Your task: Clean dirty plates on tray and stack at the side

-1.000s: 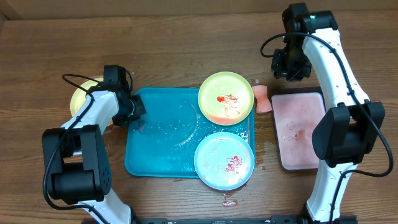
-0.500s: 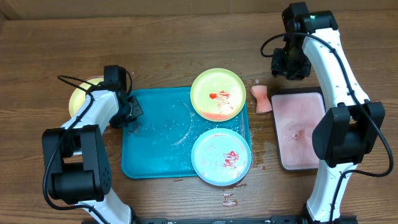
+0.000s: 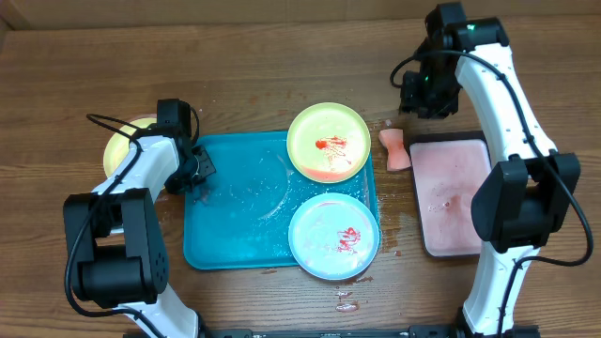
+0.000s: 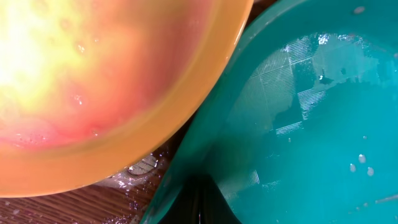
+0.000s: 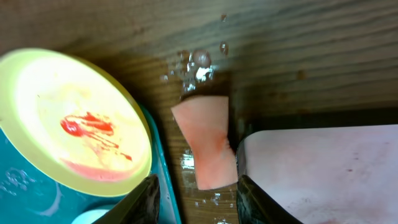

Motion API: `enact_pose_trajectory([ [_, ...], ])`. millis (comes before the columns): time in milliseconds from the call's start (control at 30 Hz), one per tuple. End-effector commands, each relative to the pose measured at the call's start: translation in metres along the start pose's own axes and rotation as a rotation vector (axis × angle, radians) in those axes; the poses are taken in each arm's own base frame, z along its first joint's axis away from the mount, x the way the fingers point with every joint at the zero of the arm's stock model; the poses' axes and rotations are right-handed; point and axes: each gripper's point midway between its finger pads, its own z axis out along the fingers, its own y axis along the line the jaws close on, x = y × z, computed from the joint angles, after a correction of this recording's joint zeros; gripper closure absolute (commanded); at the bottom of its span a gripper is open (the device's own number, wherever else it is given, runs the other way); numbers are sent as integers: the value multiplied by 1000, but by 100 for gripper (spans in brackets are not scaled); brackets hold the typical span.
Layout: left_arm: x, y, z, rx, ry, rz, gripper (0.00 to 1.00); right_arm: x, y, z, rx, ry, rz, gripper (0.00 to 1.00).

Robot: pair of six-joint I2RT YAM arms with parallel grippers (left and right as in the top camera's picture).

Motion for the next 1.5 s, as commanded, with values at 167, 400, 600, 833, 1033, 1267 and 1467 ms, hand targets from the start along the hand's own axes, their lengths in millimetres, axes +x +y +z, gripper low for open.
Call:
enact_pose_trajectory([
  [167,16,12,16,-45,66,-26,95,27,12,49,-18,92,-82,59],
  [400,16,12,16,-45,67,-26,95,20,5,57,14,60,-85,58],
  [600,17,13,16,-47,71,-26,95,17,-1,61,43,51,-83,56],
  [833,18,14,16,-50,77,-25,95,19,-5,75,54,81,-78,56],
  [1033,19,14,16,-51,79,-25,96,22,-9,89,66,115,-72,57],
  [1267,19,14,16,-52,80,-25,95,18,-12,90,85,99,-70,56],
  [1467,19,14,16,-52,80,-25,95,17,-12,92,84,93,-56,63],
])
